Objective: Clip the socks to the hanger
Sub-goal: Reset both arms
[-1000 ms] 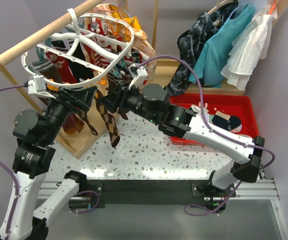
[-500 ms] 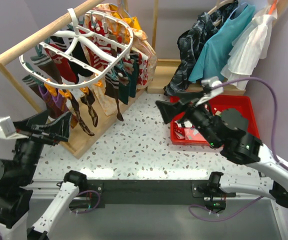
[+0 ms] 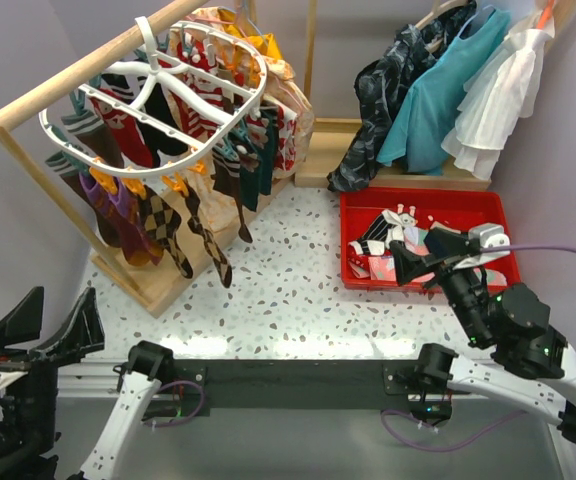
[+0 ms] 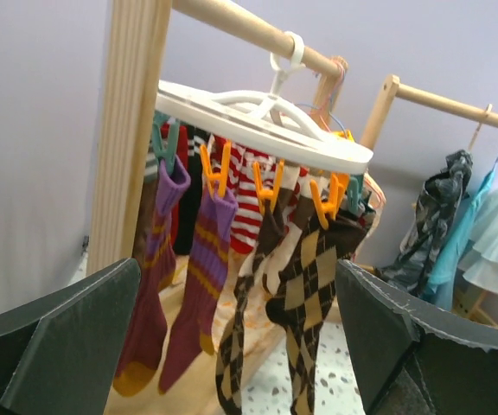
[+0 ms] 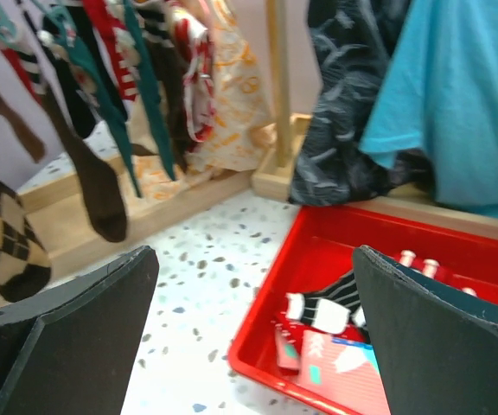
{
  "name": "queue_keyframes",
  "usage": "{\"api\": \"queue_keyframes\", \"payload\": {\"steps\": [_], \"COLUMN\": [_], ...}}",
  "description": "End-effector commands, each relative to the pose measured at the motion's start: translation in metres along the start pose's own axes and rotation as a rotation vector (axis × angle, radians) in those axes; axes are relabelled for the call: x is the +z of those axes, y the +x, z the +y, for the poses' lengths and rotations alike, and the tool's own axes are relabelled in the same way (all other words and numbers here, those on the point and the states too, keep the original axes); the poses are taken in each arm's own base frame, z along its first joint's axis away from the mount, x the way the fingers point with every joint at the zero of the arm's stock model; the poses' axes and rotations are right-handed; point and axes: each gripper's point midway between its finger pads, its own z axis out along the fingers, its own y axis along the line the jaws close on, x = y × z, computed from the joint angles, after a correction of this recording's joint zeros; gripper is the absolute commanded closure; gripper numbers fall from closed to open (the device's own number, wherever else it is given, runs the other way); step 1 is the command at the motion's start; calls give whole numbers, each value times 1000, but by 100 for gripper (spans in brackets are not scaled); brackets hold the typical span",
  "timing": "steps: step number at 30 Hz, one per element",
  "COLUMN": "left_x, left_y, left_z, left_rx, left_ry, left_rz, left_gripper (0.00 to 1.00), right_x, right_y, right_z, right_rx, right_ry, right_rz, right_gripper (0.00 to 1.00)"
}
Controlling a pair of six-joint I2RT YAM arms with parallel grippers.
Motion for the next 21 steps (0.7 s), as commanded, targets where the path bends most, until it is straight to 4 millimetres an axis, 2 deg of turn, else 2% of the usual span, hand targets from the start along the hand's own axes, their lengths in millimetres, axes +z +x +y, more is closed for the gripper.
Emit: {"api": "queue_keyframes", "payload": {"steps": [1,9,14,21], "left_x": [-11,-22,-20,-19], "left_y": [9,13,24,26], "left_z": [12,30,35,43], "left_rx": [47,31,39,47], "left_ry": [-26,-104,-126,-176], "left_rz": [-10,-53,-26,-28], "left_gripper": [0,0,0,0], "right_x": [-10,-29,-33,-33], "right_y": [12,22,27,32], "right_z": [-27,-58,-63,-68], "right_rx": [-78,-96,-115,-112], "right_ry": [82,145,152,183], "right_rz": [-6,-49,-54,-58], "right_gripper": [1,1,1,1]}}
